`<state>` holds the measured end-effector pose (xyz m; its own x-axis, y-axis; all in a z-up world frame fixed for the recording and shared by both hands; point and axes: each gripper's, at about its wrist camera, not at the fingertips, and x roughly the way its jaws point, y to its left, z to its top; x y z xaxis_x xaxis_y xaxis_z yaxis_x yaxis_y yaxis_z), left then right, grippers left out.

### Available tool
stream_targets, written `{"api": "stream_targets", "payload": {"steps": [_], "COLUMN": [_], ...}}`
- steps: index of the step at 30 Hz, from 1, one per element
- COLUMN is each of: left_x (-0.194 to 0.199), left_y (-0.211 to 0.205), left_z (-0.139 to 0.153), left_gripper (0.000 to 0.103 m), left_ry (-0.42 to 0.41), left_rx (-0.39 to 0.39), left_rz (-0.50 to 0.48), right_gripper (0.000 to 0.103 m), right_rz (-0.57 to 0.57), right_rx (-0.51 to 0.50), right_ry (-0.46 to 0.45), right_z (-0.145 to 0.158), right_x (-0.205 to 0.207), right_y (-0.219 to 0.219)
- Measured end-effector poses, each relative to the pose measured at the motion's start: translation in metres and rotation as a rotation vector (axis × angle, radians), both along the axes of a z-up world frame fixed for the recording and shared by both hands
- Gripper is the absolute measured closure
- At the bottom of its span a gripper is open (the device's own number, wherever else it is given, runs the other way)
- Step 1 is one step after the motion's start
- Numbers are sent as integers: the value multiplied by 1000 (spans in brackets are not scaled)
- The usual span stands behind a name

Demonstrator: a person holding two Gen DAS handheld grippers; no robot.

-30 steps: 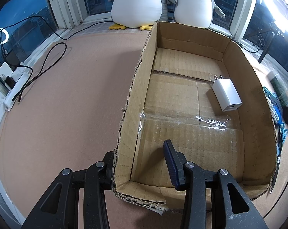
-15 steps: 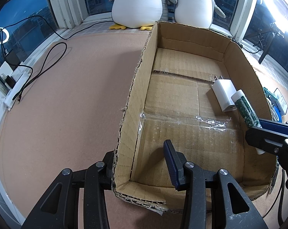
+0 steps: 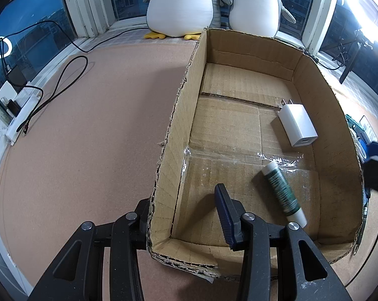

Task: Organize rigid objects
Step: 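Carry the glue stick with the right tool into the box and release, then reach the right tool to the white square power bank and grasp it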

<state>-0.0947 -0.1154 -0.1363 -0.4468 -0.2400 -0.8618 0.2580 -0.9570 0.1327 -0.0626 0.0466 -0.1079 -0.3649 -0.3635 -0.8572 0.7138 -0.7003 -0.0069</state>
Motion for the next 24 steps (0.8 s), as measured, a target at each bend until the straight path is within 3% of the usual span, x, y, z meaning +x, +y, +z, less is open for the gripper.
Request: {"api": "stream_targets", "payload": {"steps": [8,11,16,24], "left_x": [0,0,0,0], "left_y": [0,0,1,1], "left_z": [0,0,0,0], "left_gripper": [59,59,59,59], "left_ry": [1,0,1,1], "left_rx": [1,0,1,2], "left_rz": [0,1,2,3], "right_gripper": [57,52,37,37], "right_rz": [-162,-242,-333,-391], "right_rx": [-71,-79,-23,79], "right_ry": [30,41,79,114], "right_z": [27,34,31,16], "right_x": [-11,-21,-42,-89], "right_y": [72,102,139,168]}}
